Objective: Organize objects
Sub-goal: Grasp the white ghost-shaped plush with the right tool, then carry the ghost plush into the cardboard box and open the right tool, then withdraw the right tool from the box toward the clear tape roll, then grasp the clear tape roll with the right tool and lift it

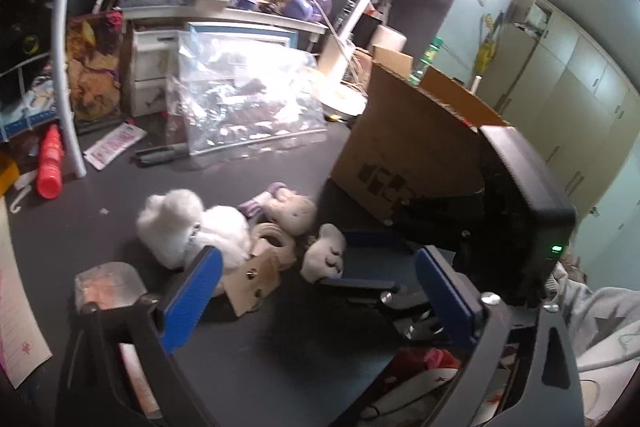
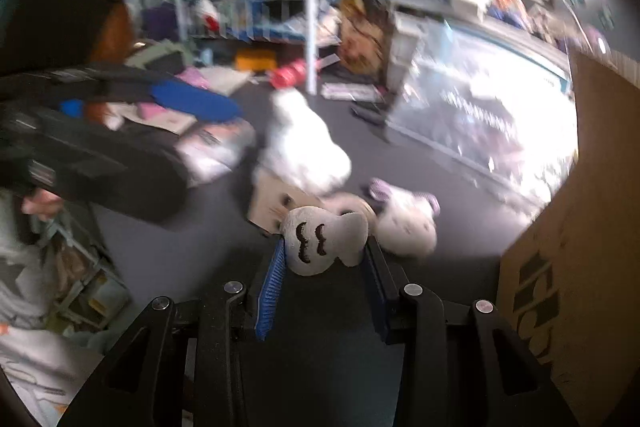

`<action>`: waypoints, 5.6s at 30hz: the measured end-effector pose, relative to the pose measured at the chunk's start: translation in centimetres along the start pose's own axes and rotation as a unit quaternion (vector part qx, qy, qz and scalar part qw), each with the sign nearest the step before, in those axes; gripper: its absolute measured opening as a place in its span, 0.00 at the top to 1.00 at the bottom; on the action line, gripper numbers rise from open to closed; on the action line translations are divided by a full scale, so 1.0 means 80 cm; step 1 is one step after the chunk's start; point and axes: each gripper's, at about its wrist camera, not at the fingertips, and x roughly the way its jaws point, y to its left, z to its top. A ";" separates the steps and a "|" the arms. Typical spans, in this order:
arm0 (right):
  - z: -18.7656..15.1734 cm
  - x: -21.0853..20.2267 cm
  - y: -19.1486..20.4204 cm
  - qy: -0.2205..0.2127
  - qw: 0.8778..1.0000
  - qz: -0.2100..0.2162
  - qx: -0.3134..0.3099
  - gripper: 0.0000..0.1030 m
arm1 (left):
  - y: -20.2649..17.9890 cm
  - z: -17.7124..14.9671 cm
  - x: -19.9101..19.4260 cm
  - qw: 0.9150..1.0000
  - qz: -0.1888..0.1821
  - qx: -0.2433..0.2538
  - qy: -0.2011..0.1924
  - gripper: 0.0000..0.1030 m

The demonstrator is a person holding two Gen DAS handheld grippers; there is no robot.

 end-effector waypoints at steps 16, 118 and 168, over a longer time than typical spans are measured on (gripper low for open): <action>0.057 -0.064 0.032 -0.073 0.993 -0.023 -0.088 0.67 | -0.018 0.055 -0.022 0.998 -0.031 0.042 0.030 0.78; 0.000 0.065 -0.036 0.068 0.996 0.025 0.050 0.67 | 0.038 -0.008 -0.060 0.991 0.103 -0.036 -0.076 0.13; 0.012 0.097 -0.032 0.065 0.998 0.013 0.015 0.66 | 0.058 -0.022 -0.049 0.993 0.091 -0.052 -0.047 0.13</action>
